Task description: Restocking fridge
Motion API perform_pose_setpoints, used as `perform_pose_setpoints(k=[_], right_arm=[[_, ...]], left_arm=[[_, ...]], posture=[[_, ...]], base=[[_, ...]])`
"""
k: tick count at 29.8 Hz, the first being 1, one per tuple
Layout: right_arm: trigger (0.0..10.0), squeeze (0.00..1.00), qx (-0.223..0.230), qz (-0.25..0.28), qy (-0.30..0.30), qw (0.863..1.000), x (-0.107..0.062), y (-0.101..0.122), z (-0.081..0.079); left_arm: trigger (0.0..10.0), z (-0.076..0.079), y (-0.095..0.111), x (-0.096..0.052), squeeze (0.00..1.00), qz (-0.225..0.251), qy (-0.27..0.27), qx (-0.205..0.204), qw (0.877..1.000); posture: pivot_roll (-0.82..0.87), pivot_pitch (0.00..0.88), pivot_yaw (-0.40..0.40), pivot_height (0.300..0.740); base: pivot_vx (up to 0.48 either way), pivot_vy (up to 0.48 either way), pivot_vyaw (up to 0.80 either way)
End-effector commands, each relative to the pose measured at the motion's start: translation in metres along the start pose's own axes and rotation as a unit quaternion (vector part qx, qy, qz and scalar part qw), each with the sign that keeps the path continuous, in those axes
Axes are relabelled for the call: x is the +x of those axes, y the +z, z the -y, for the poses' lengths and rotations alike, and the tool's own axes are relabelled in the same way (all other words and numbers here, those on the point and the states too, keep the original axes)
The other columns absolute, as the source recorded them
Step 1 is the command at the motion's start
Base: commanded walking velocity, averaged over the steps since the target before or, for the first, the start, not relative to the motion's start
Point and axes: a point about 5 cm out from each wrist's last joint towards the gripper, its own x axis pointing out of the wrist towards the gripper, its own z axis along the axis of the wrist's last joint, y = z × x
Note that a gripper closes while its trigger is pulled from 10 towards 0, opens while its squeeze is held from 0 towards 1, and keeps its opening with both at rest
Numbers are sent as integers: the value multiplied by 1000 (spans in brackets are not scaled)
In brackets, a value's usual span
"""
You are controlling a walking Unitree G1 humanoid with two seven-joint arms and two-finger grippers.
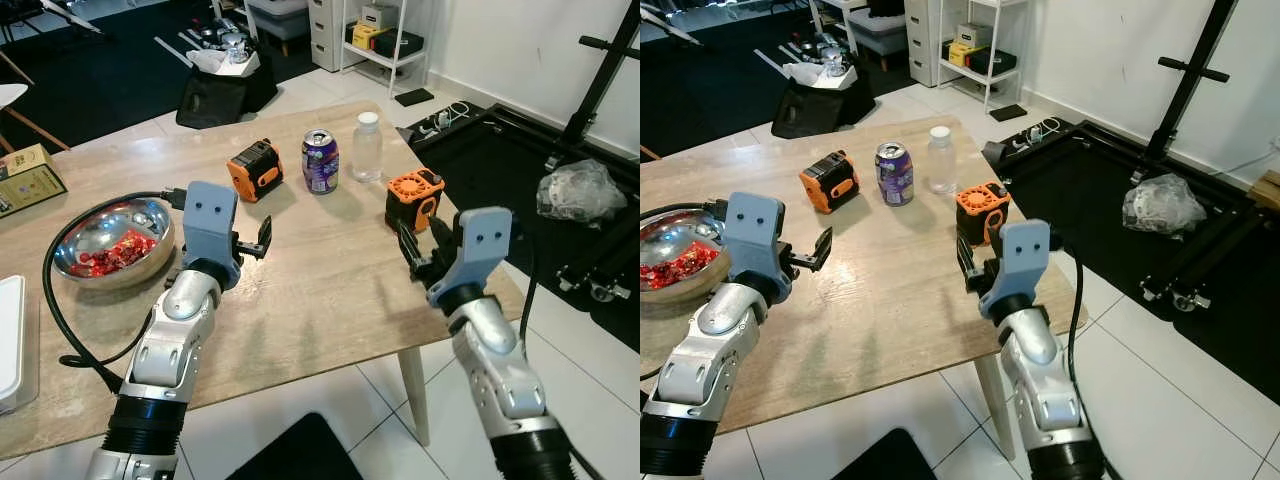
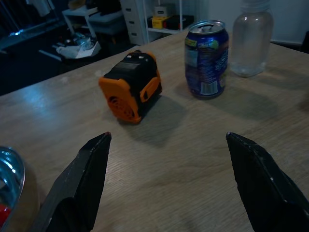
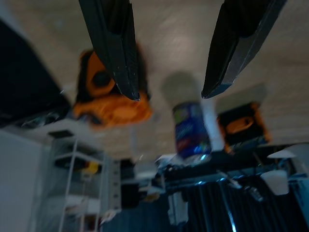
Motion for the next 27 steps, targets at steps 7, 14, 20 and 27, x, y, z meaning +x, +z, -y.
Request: perform_pose_setpoints(k=[7, 14, 20, 27], right_arm=[[10000, 0, -7, -4, -4, 1000, 0, -3, 3], [10000, 0, -4, -10, 0, 1000, -2, -7, -1], [10000, 0, -5, -12, -2, 1000, -1, -8, 1], [10000, 0, -7, -13, -3, 1000, -1, -9, 2]], left_arm=[[10000, 3, 2, 0, 0, 2, 5, -35, 999], [10000, 7, 4, 1, 0, 16, 9, -5, 1000], [10000, 7, 5, 1, 0, 18, 10, 1, 1000], [10000, 7, 7, 1, 0, 26, 12, 6, 1000]], posture=[[-26, 120, 9, 740], [-26, 114, 12, 740], [-28, 113, 14, 740], [-28, 113, 14, 740]], base=[[0, 0, 0], [0, 0, 0], [0, 0, 0], [109, 0, 0]])
